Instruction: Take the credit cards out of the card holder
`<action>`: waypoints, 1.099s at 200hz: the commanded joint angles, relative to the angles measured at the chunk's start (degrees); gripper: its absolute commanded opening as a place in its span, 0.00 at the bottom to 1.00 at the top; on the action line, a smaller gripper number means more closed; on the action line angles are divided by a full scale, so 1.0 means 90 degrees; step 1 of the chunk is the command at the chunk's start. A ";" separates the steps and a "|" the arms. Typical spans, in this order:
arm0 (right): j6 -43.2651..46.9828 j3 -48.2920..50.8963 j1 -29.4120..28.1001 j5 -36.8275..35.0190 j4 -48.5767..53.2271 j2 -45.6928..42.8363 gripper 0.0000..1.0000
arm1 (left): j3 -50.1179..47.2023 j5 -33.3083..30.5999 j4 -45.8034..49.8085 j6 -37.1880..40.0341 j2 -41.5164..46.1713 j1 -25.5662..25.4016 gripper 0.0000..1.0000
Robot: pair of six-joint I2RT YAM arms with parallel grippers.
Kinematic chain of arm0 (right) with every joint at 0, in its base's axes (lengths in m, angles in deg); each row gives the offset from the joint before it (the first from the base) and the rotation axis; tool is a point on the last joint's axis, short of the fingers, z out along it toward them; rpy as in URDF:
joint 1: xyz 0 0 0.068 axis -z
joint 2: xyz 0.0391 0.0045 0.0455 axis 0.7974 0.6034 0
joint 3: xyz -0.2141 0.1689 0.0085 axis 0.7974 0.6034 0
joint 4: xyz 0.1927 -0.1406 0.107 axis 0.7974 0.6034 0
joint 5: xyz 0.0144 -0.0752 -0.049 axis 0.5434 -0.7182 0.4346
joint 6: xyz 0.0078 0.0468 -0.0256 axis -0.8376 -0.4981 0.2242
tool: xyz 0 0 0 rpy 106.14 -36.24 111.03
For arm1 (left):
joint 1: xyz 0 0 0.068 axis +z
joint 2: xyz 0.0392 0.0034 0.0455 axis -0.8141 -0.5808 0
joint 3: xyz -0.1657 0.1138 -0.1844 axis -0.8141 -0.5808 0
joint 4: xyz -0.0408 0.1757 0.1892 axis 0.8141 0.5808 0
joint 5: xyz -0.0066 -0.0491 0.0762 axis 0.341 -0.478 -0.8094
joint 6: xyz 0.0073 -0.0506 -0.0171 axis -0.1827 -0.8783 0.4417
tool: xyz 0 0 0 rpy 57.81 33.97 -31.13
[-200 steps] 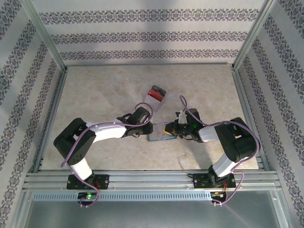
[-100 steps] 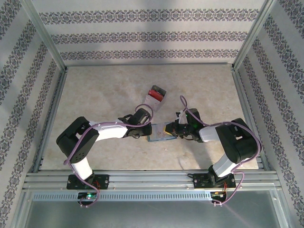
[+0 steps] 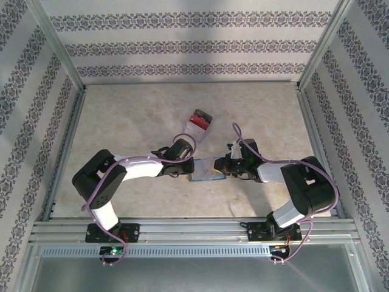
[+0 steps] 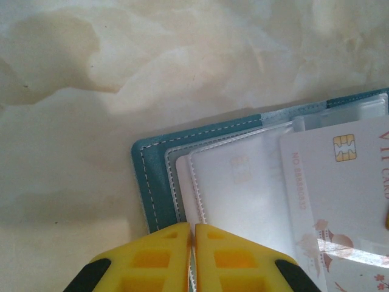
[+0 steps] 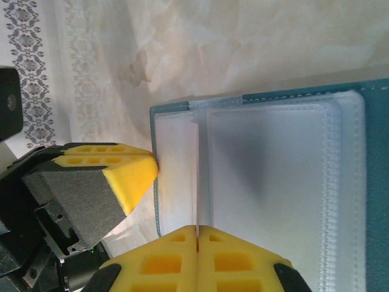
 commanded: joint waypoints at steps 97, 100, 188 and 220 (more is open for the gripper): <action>0.0695 -0.0307 0.0163 -0.0347 0.1222 -0.0471 0.00 | -0.0056 0.0047 -0.0128 -0.0118 -0.0102 0.0055 0.11; 0.0717 -0.0322 0.0168 -0.0354 0.1251 -0.0483 0.00 | -0.0051 0.0043 -0.0120 -0.0113 -0.0112 0.0057 0.11; 0.1285 -0.0530 0.0283 -0.0751 0.2472 -0.0980 0.00 | -0.0061 0.0025 -0.0060 -0.0116 -0.0089 0.0084 0.11; 0.1520 -0.0706 0.0278 -0.0891 0.2994 -0.1270 0.00 | -0.0067 0.0038 -0.0097 -0.0122 -0.0082 0.0086 0.11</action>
